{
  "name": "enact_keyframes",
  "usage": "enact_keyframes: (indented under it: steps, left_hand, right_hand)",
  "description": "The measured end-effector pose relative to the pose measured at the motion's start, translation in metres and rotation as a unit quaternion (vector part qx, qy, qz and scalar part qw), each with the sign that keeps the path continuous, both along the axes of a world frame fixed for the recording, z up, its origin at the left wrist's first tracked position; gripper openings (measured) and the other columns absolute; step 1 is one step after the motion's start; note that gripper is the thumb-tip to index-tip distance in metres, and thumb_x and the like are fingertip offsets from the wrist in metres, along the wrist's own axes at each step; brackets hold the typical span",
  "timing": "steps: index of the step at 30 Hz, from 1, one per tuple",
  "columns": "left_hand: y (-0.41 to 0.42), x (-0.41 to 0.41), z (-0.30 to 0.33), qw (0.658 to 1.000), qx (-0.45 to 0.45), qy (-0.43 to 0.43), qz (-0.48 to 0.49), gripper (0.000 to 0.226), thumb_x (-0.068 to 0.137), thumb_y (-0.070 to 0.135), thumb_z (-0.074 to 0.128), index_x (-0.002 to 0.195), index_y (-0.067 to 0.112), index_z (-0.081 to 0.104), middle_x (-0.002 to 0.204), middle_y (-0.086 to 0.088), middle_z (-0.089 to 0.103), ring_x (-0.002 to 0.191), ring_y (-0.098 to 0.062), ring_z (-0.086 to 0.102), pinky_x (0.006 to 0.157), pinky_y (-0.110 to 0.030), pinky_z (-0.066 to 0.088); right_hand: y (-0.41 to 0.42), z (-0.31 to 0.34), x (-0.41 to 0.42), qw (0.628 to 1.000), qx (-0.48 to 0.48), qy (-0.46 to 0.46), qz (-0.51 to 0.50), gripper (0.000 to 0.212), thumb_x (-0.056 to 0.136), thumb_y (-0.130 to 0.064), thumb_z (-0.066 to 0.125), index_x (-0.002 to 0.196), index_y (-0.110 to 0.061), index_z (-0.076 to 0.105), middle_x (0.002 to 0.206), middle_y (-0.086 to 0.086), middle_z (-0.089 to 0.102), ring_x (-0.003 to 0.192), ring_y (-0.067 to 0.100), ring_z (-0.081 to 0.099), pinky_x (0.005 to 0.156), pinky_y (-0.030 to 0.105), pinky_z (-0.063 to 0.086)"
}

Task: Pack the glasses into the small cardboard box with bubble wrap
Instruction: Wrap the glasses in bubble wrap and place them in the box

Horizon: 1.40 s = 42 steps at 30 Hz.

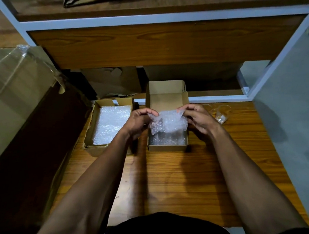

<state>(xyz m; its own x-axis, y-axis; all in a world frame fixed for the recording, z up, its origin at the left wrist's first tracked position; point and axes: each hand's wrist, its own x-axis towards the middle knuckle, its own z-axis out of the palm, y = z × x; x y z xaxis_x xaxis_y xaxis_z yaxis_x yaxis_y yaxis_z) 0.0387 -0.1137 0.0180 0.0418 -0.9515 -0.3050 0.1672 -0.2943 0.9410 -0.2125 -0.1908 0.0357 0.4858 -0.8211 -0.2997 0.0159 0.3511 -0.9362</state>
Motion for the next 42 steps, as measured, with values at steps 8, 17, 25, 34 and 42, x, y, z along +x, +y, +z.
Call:
enact_keyframes:
  steps: [8,17,25,34,42]
  left_hand:
    - [-0.003,-0.001,-0.001,0.997,0.055,0.037,0.050,0.027,0.099,0.018,0.052,0.097,0.004,0.075,0.122,-0.017,0.072,0.103,-0.026,0.066,0.089,-0.032,0.054]
    - [-0.002,-0.004,0.002,0.996,0.028,0.020,0.079,0.041,0.091,0.000,0.076,0.129,0.008,0.063,0.103,-0.005,0.069,0.083,-0.010,0.073,0.069,-0.023,0.058]
    - [-0.013,-0.002,0.002,0.989,-0.040,-0.135,0.049,0.041,0.090,0.033,0.082,0.126,0.017,0.069,0.121,-0.005,0.074,0.116,-0.020,0.070,0.096,-0.033,0.057]
    - [-0.021,-0.013,0.027,0.949,-0.058,-0.267,-0.160,0.026,0.090,0.033,0.083,0.106,0.013,0.077,0.096,-0.006,0.078,0.083,-0.013,0.071,0.076,-0.029,0.055]
    - [-0.007,-0.012,0.016,0.983,0.005,-0.163,-0.080,0.040,0.091,0.032,0.082,0.113,0.003,0.065,0.092,-0.005,0.076,0.078,-0.019,0.075,0.064,-0.031,0.057]
  right_hand:
    - [-0.001,-0.004,-0.004,1.000,0.007,-0.014,-0.010,0.023,0.102,-0.015,0.065,0.111,0.004,0.073,0.118,0.017,0.076,0.115,0.025,0.071,0.100,0.035,0.058]
    - [-0.003,0.000,-0.002,0.999,-0.006,0.045,0.011,0.034,0.090,0.007,0.072,0.121,-0.006,0.067,0.128,0.015,0.066,0.115,0.028,0.066,0.086,0.035,0.061]
    - [-0.009,0.000,0.000,0.991,-0.044,0.118,0.044,0.056,0.085,0.010,0.075,0.130,-0.019,0.059,0.123,0.018,0.068,0.114,0.030,0.070,0.098,0.042,0.058]
    - [-0.009,0.015,0.013,0.989,-0.058,0.124,0.059,0.055,0.095,-0.002,0.070,0.141,-0.025,0.050,0.122,0.021,0.069,0.112,0.038,0.070,0.099,0.057,0.057]
    - [0.013,0.002,0.011,0.991,-0.018,0.126,0.042,0.064,0.083,-0.026,0.087,0.137,-0.020,0.053,0.121,0.010,0.073,0.110,0.029,0.072,0.080,0.043,0.059]
